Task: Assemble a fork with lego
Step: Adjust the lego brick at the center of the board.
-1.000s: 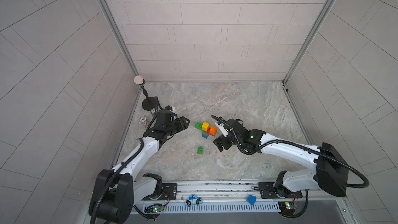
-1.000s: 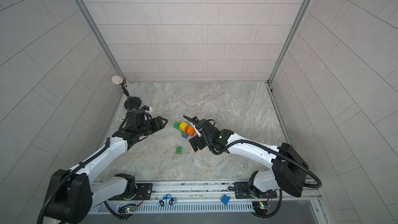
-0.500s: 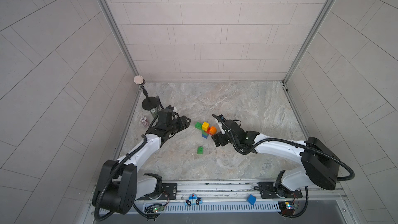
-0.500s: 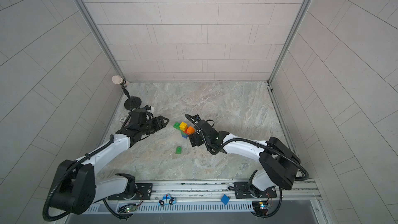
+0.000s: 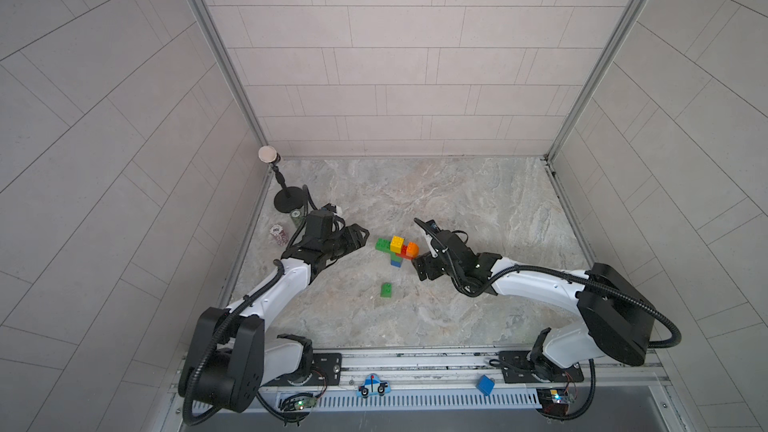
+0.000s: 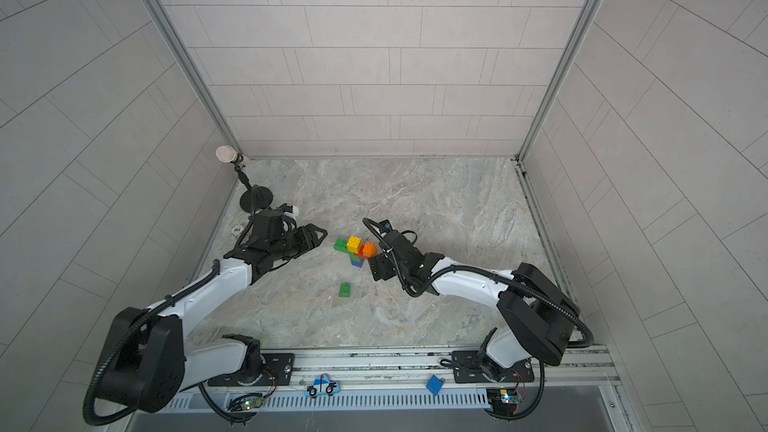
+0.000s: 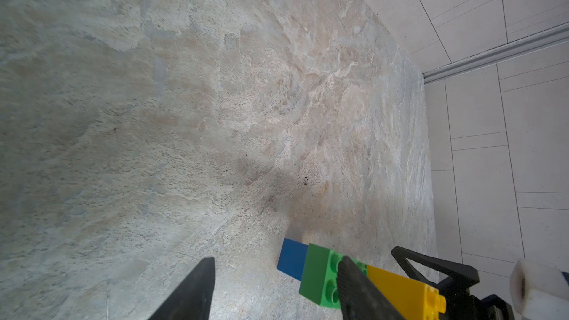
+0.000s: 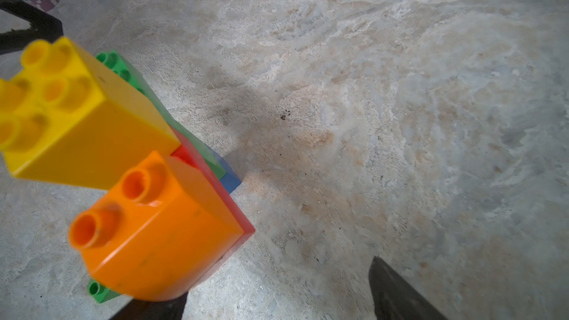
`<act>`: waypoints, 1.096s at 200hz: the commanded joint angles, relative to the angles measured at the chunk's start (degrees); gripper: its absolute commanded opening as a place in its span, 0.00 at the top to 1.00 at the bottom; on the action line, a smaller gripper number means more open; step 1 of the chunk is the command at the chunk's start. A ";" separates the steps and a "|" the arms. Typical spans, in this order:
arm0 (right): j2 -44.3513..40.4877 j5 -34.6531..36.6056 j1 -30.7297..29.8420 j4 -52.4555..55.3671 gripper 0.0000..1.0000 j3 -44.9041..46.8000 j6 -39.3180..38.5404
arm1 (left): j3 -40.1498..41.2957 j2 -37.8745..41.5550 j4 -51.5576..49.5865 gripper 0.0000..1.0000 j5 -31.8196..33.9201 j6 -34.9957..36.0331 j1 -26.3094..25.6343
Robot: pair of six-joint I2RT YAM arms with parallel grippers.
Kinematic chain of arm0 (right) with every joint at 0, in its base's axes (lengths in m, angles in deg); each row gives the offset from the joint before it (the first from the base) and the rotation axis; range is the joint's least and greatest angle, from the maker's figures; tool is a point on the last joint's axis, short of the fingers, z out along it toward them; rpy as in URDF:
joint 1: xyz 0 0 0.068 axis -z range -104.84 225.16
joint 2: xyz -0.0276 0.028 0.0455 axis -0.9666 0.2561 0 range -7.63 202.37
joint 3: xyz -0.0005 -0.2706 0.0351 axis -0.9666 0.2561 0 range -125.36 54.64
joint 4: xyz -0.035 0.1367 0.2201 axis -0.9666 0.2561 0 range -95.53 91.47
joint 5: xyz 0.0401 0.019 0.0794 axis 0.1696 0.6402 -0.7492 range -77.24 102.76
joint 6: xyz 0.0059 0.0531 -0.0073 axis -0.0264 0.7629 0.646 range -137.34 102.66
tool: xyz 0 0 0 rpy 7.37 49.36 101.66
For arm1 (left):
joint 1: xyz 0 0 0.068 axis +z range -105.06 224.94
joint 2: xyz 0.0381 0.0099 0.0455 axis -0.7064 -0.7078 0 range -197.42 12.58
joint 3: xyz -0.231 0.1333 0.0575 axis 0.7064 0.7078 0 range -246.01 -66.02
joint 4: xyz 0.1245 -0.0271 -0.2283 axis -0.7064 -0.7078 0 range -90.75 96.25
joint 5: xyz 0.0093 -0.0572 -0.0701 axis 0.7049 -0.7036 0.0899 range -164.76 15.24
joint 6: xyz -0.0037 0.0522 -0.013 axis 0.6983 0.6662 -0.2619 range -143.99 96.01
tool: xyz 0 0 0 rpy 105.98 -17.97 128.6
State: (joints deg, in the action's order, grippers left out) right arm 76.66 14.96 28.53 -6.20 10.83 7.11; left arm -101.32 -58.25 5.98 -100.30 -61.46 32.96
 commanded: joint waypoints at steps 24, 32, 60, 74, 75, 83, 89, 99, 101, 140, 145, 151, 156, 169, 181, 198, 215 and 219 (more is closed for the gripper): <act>-0.91 1.65 1.09 -0.49 0.08 0.29 1.32 | -0.93 -0.45 0.63 0.33 -0.40 1.17 0.21; -0.88 1.76 1.30 -0.59 0.08 0.29 1.62 | -0.88 -0.36 0.44 0.33 -0.39 1.22 0.15; -0.80 1.76 2.11 -0.84 0.09 0.44 1.92 | -0.94 0.05 -0.09 0.34 -0.30 1.44 0.21; -0.88 1.77 2.46 -0.92 0.09 0.56 1.96 | -0.98 0.11 -0.34 0.34 -0.31 1.50 0.17; -0.88 1.72 2.49 -1.00 0.09 0.56 1.94 | -0.98 0.09 -0.34 0.34 -0.31 1.47 0.19; -1.05 1.78 2.75 -1.22 0.09 0.74 2.07 | -0.98 0.08 -0.36 0.34 -0.30 1.61 0.21; -1.06 1.75 2.99 -1.33 0.09 0.88 2.10 | -1.07 0.10 -0.43 0.34 -0.30 1.61 0.21; -1.05 1.60 3.33 -1.44 0.09 0.93 2.22 | -1.14 0.05 -0.51 0.34 -0.30 1.66 0.20; -1.04 1.59 3.33 -1.40 0.09 0.92 2.22 | -1.16 -0.02 -0.47 0.34 -0.21 1.65 0.16; -0.62 0.95 4.39 -1.76 0.10 0.51 2.14 | -1.34 -0.36 -0.55 0.34 -0.52 1.79 0.21; -0.53 0.96 4.56 -1.79 0.10 0.49 2.19 | -1.34 -0.34 -0.60 0.34 -0.55 1.86 0.19; -0.44 0.97 4.70 -1.88 0.10 0.50 2.21 | -1.32 -0.34 -0.67 0.34 -0.56 1.83 0.17; -0.40 0.90 4.82 -1.93 0.10 0.48 2.23 | -1.34 -0.35 -0.62 0.34 -0.52 1.88 0.17; -0.20 0.54 5.18 -2.21 0.10 0.48 2.25 | -1.35 -0.31 -0.63 0.34 -0.70 1.95 0.21; 0.06 0.27 5.44 -2.26 0.10 0.27 2.32 | -1.43 -0.52 -0.69 0.34 -0.95 2.04 0.19; 0.27 0.28 5.89 -2.47 0.10 0.06 2.27 | -1.60 -0.70 -0.70 0.34 -1.25 2.19 0.17; 0.65 -0.16 6.35 -2.67 0.10 -0.12 2.34 | -1.60 -0.72 -0.86 0.34 -1.35 2.31 0.07; 0.76 -0.41 6.43 -2.86 0.10 -0.07 2.29 | -1.60 -0.77 -0.85 0.34 -1.34 2.36 0.06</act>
State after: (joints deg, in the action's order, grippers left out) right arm 76.72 14.94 34.36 -8.01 11.07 8.53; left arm -101.37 -58.49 5.56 -101.06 -60.00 32.96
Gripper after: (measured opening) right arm 0.898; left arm 0.662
